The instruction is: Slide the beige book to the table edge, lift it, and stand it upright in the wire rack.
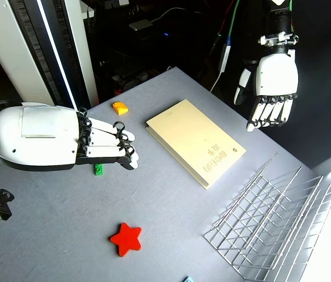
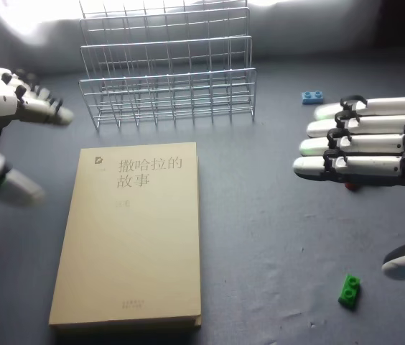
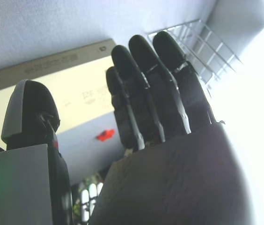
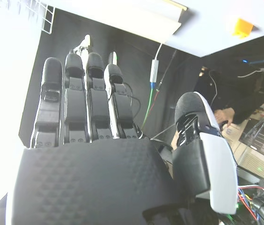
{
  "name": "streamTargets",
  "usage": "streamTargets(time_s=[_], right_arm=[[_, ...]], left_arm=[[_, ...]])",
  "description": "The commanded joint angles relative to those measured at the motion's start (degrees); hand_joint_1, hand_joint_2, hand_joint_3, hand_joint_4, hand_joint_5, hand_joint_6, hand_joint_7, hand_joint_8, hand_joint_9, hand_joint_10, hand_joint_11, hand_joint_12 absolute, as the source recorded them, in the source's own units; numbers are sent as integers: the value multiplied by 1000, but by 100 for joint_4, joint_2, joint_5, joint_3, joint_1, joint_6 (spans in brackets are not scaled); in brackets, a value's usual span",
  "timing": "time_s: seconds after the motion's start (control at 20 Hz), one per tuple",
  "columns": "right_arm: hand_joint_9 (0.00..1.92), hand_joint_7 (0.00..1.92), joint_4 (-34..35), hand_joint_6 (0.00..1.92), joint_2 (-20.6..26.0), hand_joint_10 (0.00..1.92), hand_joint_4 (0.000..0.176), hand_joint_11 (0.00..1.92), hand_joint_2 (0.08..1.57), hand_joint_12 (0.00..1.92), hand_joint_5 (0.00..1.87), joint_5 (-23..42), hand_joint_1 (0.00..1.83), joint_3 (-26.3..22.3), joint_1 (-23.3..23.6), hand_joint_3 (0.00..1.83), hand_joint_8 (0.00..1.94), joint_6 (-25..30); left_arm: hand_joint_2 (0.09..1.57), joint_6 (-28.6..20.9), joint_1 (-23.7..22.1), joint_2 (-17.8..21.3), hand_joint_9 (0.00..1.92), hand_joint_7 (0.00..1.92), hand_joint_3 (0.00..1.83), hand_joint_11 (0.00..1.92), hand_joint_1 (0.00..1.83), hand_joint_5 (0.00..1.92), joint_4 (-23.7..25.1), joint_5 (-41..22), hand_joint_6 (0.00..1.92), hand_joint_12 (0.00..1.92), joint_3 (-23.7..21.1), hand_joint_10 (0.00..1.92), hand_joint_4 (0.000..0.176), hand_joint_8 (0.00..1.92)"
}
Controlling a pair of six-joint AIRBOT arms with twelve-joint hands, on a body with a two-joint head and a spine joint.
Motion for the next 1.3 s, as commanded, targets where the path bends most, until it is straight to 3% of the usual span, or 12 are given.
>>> streamTargets(time_s=[0.0, 0.4, 0.55, 0.7, 0.85, 1.0, 1.15, 1.25], right_arm=[[0, 0, 296, 0, 27, 0, 0, 0, 1127, 0, 0, 460, 0, 1, 40, 15, 0, -6], [0, 0, -546, 0, 129, 0, 0, 0, 1138, 0, 0, 623, 0, 15, 81, 10, 0, 729], [0, 0, -1968, 0, -49, 0, 0, 0, 1129, 0, 0, 61, 0, 136, 431, 3, 0, 1838], [0, 0, -2432, 0, -543, 0, 0, 0, 1125, 0, 0, -6, 0, 600, 781, 2, 0, 2376], [0, 0, -2483, 0, -984, 0, 0, 0, 1129, 0, 0, -91, 0, 1060, 880, 3, 0, 2539], [0, 0, -2482, 0, -1078, 0, 0, 0, 1120, 0, 0, -180, 0, 1098, 874, 0, 0, 2486], [0, 0, -2477, 0, -1239, 0, 0, 0, 1119, 0, 0, -351, 0, 1134, 770, 0, 0, 2605], [0, 0, -2477, 0, -1356, 0, 0, 0, 1128, 0, 0, -439, 0, 1135, 693, 3, 0, 2614]], left_arm=[[909, 19, -48, 30, 0, 0, 6, 0, 0, 0, -109, 286, 0, 0, 42, 0, 0, 0], [983, -55, -119, 31, 0, 0, 30, 0, 0, 0, -148, 211, 0, 0, -15, 0, 0, 0], [997, -171, -212, 34, 0, 0, 30, 0, 0, 0, -210, 146, 0, 0, -70, 0, 0, 0], [1006, -427, -266, 32, 0, 0, 28, 0, 0, 0, -191, 156, 0, 0, -36, 0, 0, 0], [990, -1366, -387, 27, 0, 0, 15, 0, 0, 0, 673, 147, 0, 0, -77, 0, 0, 0], [1006, -2145, -543, 27, 0, 0, 19, 0, 0, 0, 1325, 97, 0, 0, -146, 0, 0, 0], [1008, -2755, -669, 33, 0, 0, 18, 0, 0, 0, 1679, -53, 0, 0, -232, 0, 0, 0], [1005, -3650, -741, 37, 0, 0, 14, 0, 0, 0, 2213, -171, 0, 0, -236, 0, 0, 0]])
